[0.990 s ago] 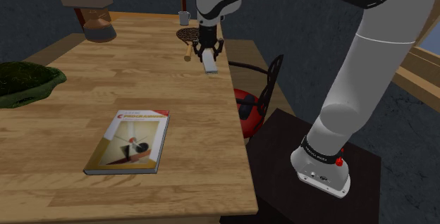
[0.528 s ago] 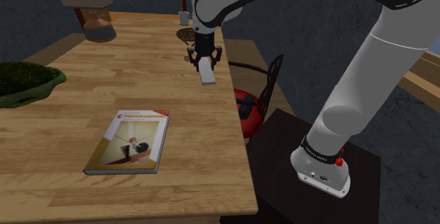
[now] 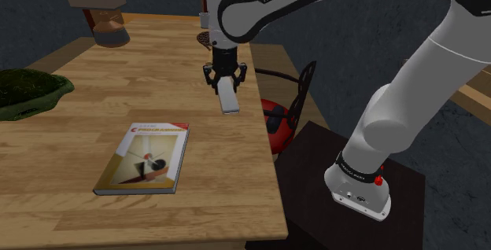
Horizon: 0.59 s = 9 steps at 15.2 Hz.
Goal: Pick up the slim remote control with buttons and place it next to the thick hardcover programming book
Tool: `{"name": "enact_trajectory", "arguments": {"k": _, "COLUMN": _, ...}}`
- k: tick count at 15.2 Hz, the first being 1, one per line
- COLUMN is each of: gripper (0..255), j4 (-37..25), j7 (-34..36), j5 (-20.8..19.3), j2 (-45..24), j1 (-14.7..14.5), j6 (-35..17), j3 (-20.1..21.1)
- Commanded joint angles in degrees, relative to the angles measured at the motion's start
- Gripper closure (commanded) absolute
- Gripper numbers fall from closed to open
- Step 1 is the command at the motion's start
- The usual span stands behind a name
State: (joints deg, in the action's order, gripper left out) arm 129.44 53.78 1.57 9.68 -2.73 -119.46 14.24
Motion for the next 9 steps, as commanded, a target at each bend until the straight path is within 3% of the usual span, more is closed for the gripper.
{"name": "enact_trajectory", "arguments": {"k": 1, "gripper": 255, "j4": 1.1, "j7": 2.6, "j5": 0.7, "j2": 1.3, "j1": -1.4, "j6": 0.2, "j3": 1.6}}
{"name": "enact_trajectory", "arguments": {"k": 9, "gripper": 255, "j4": 3.6, "j7": 12.9, "j5": 3.7, "j2": 4.5, "j1": -6.6, "j6": 0.5, "j3": 8.4}}
